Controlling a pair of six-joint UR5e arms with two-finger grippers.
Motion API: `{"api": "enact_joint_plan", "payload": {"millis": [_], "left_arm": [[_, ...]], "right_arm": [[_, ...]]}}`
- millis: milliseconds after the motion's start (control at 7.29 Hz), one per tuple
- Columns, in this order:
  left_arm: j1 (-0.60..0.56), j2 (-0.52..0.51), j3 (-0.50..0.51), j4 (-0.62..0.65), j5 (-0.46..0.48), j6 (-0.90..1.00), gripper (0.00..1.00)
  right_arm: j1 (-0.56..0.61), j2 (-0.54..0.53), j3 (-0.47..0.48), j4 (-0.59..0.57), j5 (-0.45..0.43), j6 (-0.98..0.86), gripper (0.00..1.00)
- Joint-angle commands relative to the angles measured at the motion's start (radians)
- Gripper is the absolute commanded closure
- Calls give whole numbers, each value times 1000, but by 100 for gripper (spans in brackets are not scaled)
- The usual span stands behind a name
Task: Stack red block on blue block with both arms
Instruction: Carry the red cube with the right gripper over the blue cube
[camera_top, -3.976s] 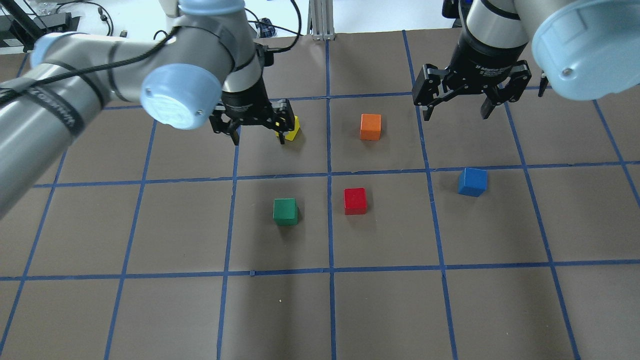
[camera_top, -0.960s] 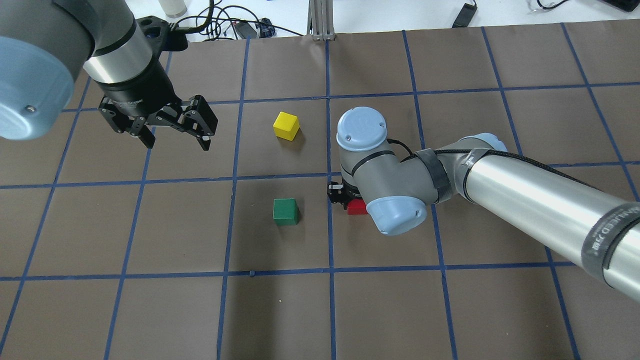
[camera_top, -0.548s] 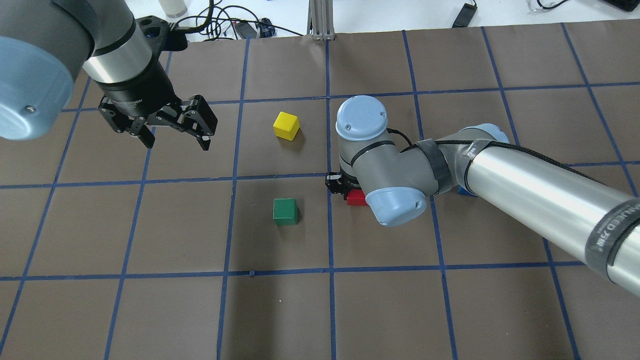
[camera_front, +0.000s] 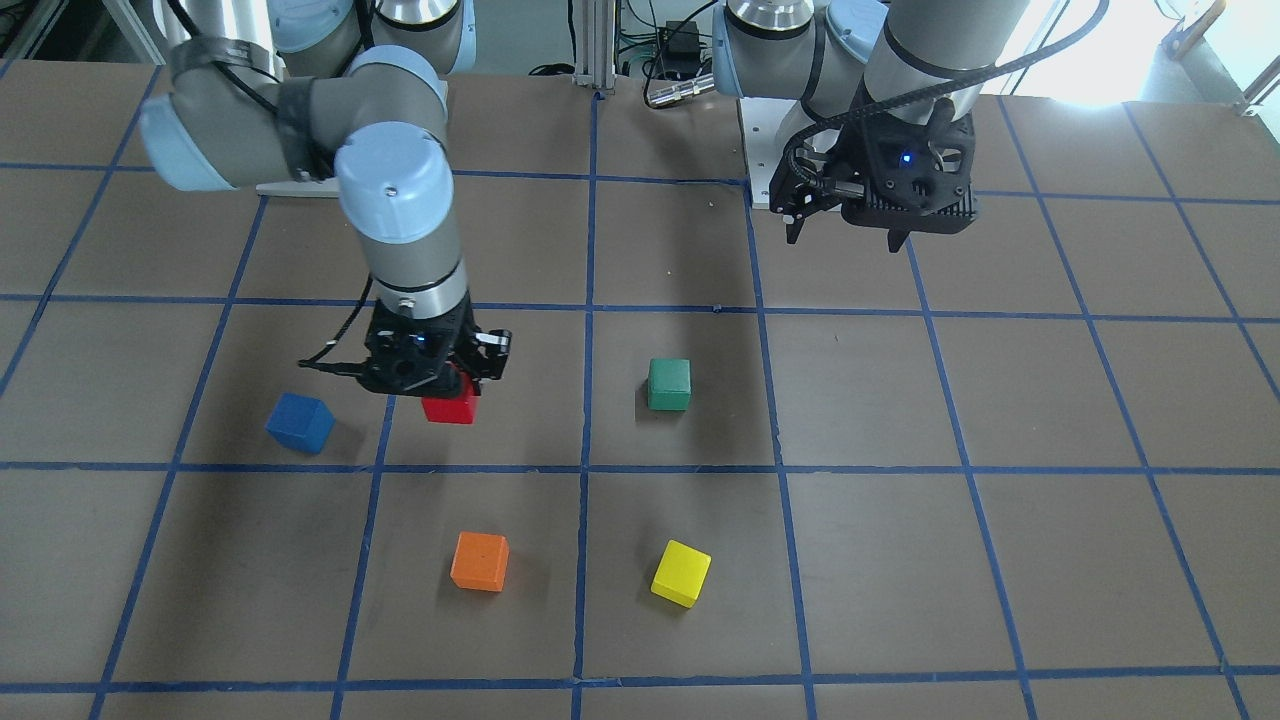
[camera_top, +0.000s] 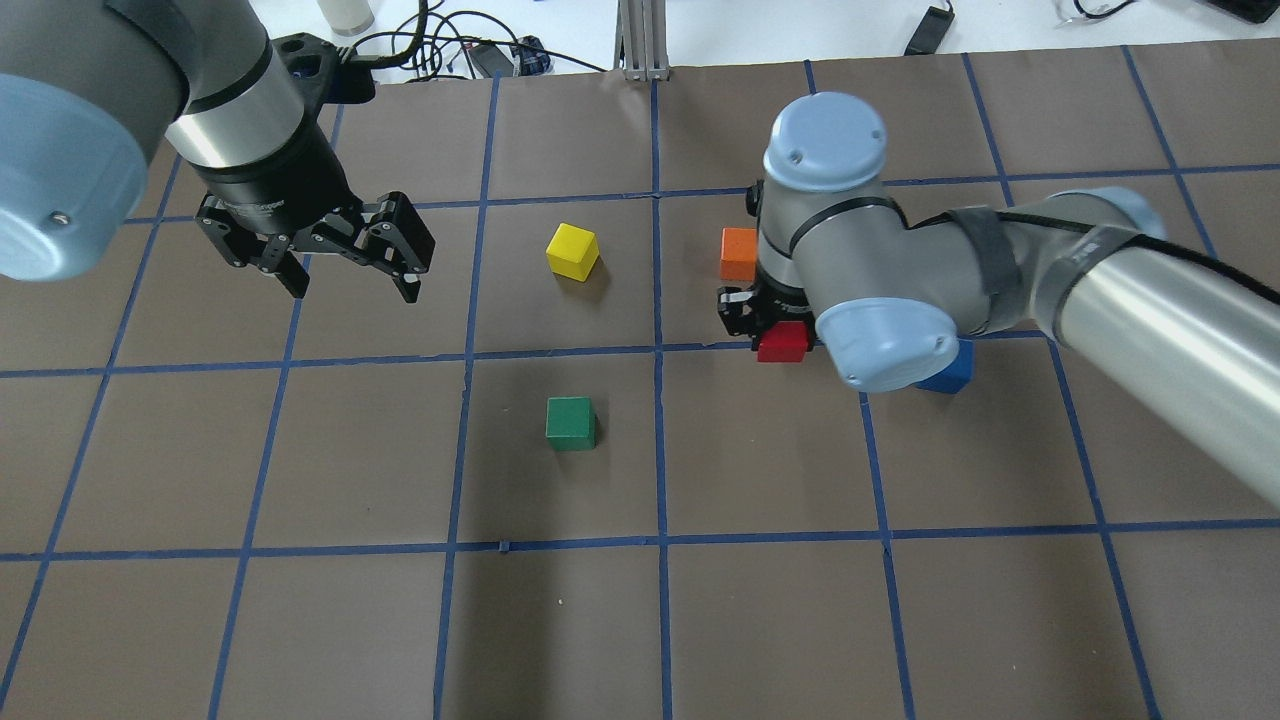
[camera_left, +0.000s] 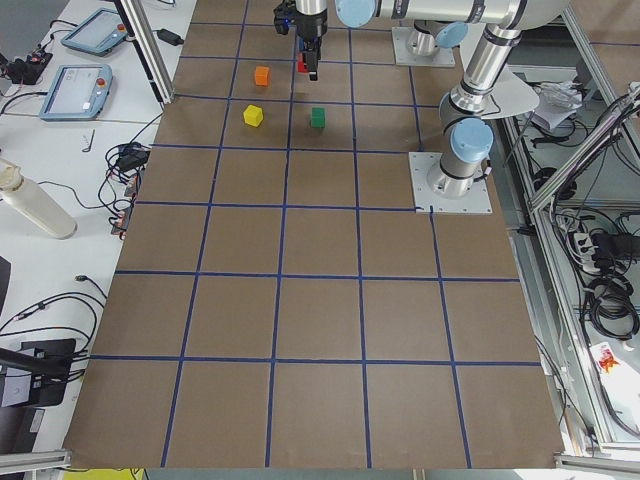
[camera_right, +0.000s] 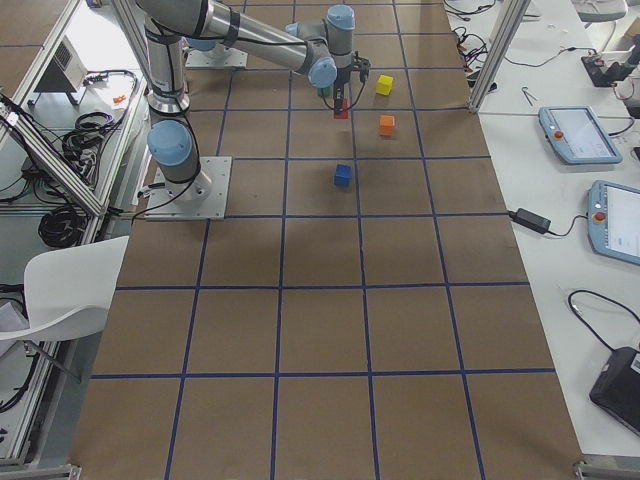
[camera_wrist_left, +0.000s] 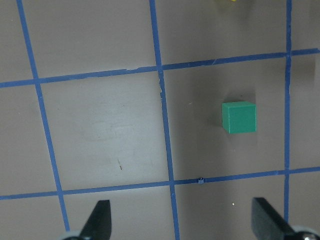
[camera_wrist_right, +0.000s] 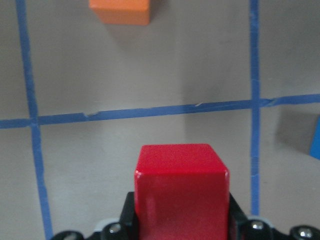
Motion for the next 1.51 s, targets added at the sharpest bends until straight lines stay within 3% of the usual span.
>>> {"api": "enact_joint_plan", "payload": {"millis": [0,548,1371], "left_arm": [[0,-1,-3,0,0,0,0],[0,-2,-8,0,0,0,0],[0,-11,-8,1,0,0,0]], "right_arm": [[-163,-79,7,80,-8,-102,85],[-352,-82,76,50,11,-208,85],[-374,-65,133,-30,27,-259,85]]}}
